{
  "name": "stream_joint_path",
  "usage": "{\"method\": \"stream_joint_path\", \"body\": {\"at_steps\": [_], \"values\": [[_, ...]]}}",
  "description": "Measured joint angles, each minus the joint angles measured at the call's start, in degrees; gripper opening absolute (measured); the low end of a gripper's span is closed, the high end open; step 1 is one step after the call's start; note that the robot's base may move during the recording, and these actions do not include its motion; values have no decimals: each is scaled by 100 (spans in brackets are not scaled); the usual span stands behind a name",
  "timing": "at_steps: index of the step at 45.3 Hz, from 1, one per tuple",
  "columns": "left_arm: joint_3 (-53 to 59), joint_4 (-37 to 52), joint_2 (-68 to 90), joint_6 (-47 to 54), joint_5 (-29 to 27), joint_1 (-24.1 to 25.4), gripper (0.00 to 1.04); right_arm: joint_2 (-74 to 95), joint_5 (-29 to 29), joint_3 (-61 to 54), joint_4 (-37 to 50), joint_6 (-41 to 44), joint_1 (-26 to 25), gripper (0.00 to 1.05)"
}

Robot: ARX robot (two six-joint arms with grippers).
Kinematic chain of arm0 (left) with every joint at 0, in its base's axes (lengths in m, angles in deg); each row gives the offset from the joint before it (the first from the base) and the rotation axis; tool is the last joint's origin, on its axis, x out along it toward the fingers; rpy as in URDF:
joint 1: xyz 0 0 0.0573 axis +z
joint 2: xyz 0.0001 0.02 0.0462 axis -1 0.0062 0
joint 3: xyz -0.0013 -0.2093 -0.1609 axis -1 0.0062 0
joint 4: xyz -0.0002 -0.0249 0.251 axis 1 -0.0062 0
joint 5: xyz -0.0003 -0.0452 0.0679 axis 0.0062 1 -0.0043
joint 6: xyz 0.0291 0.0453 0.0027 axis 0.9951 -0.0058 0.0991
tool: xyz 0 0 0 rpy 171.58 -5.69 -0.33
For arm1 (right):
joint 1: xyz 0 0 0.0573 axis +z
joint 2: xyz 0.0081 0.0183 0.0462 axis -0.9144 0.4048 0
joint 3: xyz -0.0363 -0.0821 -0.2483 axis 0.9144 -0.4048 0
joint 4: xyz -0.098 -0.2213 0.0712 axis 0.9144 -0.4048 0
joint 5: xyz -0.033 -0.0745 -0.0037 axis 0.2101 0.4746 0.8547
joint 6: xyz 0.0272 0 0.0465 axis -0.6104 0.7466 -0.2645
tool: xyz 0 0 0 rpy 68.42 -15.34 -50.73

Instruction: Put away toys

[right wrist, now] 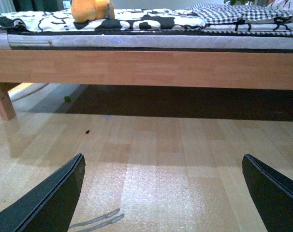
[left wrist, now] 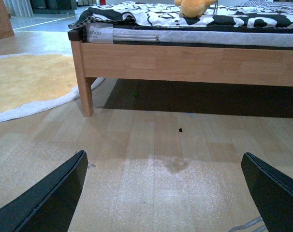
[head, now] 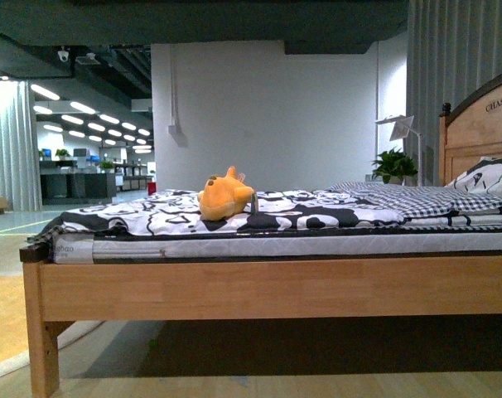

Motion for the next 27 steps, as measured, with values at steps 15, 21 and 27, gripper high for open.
{"method": "stream_joint_path", "body": {"at_steps": [15,21,27], "values": [[0,0,0,0,0,0,99,0,2,0,0,0,0,98],[0,0,0,0,0,0,99,0,2,0,0,0,0,98],[0,0,0,0,0,0,99,0,2,0,0,0,0,98]]}}
